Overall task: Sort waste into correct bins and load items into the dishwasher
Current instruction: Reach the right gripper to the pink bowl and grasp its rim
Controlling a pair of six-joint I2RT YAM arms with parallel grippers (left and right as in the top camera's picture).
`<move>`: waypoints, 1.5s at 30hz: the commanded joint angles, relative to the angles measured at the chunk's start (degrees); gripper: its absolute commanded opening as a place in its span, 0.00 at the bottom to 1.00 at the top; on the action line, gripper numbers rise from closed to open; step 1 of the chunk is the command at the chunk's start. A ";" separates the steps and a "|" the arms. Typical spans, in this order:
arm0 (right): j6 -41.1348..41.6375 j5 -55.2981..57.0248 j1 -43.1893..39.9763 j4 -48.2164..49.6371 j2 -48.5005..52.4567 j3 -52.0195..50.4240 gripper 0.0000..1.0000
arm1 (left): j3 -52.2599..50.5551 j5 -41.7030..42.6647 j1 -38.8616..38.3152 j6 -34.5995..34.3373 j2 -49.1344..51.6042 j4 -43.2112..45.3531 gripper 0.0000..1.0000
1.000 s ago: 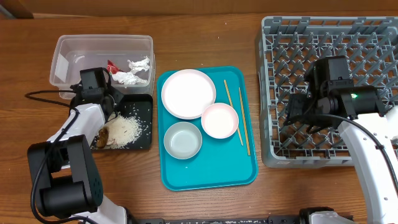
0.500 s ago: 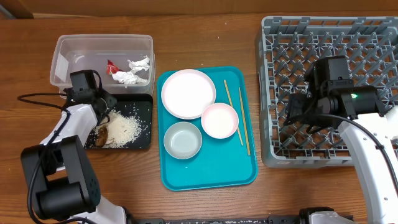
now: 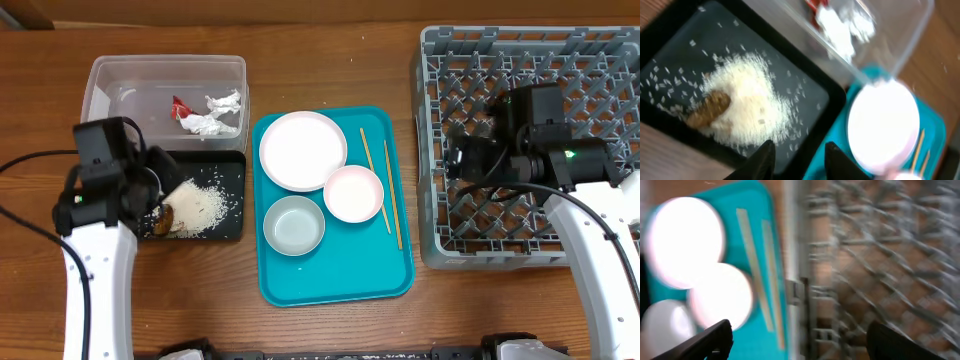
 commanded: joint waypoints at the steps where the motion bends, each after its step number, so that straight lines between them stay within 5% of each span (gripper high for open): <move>1: -7.04 -15.21 1.07 1.86 -1.01 1.44 0.87 | 0.48 1.53 -5.40 8.37 -1.38 -6.43 0.37; 3: -7.85 -15.23 3.26 1.75 -0.98 1.44 0.87 | 0.46 -1.07 -8.70 9.75 -1.14 -11.02 0.44; 5: -7.52 -13.99 6.10 1.16 -0.35 1.42 0.87 | 0.26 -6.16 -11.34 9.66 -0.92 -14.64 0.69; 9: -4.87 -11.26 11.17 0.72 2.89 0.42 0.87 | 0.24 -7.48 -11.69 9.64 -0.87 -16.72 1.00; 17: 0.85 -4.92 15.39 0.87 10.69 -0.02 0.82 | 0.24 -7.58 -11.67 9.73 -0.87 -17.94 1.00; 22: 1.95 -4.90 15.39 1.14 12.09 -0.83 0.76 | 0.37 -7.37 -9.22 15.47 -0.87 -18.56 1.00; 29: 2.36 -4.90 15.39 1.38 12.11 -0.83 0.75 | 0.37 -7.32 0.20 15.47 -0.90 -18.51 1.00; 45: 3.39 -2.58 17.07 2.91 19.61 -0.83 0.74 | 0.37 -8.26 1.05 14.78 -0.87 -18.47 1.00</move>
